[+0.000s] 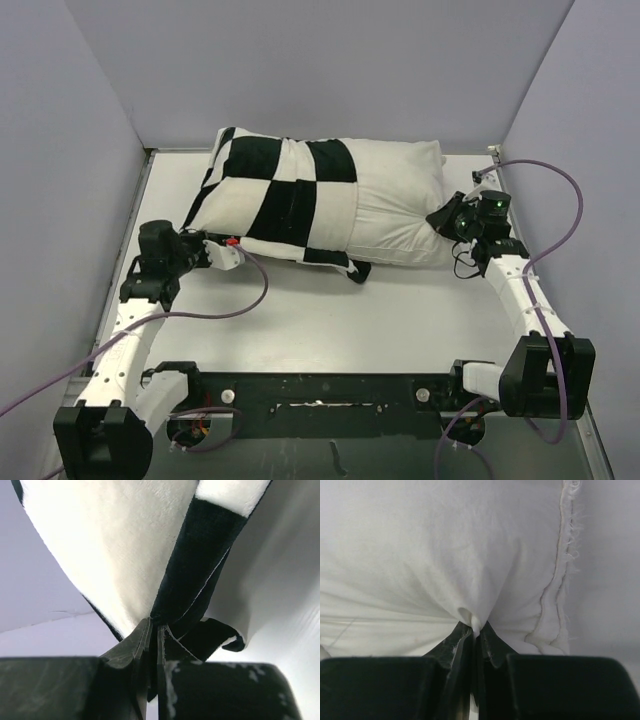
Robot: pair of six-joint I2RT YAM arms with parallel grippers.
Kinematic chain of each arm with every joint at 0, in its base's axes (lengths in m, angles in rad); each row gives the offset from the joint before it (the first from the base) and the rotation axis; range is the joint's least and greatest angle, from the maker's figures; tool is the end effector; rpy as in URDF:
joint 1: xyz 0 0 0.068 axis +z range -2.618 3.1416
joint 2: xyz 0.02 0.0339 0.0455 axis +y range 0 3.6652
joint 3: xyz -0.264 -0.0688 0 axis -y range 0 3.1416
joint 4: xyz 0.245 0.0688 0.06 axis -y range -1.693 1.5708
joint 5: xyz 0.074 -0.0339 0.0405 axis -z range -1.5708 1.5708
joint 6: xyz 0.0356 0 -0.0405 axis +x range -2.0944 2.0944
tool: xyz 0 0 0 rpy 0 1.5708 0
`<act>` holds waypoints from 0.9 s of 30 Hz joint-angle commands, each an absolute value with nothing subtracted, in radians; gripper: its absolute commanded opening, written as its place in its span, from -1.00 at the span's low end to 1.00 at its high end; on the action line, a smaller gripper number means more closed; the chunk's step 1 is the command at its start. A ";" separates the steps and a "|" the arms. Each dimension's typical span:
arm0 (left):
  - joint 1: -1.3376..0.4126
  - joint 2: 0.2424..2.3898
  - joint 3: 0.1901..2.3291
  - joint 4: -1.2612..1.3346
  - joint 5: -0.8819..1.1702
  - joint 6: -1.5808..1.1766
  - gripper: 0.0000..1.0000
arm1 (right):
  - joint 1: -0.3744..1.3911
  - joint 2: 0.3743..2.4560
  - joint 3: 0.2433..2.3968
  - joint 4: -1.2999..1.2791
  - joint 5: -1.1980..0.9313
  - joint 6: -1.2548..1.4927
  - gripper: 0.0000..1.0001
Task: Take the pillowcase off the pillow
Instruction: Remove the pillow from the pillowcase.
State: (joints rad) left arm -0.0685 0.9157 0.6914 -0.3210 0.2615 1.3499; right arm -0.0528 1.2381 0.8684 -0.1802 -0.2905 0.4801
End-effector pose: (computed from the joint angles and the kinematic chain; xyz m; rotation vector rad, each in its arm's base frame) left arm 0.2029 -0.0231 0.2706 1.5059 1.5128 0.4919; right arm 0.2762 -0.0044 0.2739 0.3942 2.1095 0.5597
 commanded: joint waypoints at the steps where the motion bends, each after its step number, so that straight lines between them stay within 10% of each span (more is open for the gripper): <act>1: 0.112 0.953 0.756 -0.281 0.256 1.431 -1.00 | -0.161 1.192 0.856 -0.195 -0.025 0.489 -1.00; 20: 0.497 1.252 1.007 -0.464 0.332 1.421 -1.00 | -0.267 1.186 0.878 -0.205 -0.055 0.617 -1.00; 21: 0.492 1.250 1.056 -0.585 0.380 1.406 -0.75 | -0.232 1.192 0.888 -0.185 -0.088 0.595 -1.00; 23: 0.454 1.257 1.186 -0.864 0.502 1.347 0.64 | -0.143 1.209 0.940 -0.207 -0.090 0.529 -1.00; 27: 0.218 1.296 1.419 -1.095 0.621 1.051 0.96 | -0.059 1.206 1.001 -0.226 -0.101 0.476 -0.87</act>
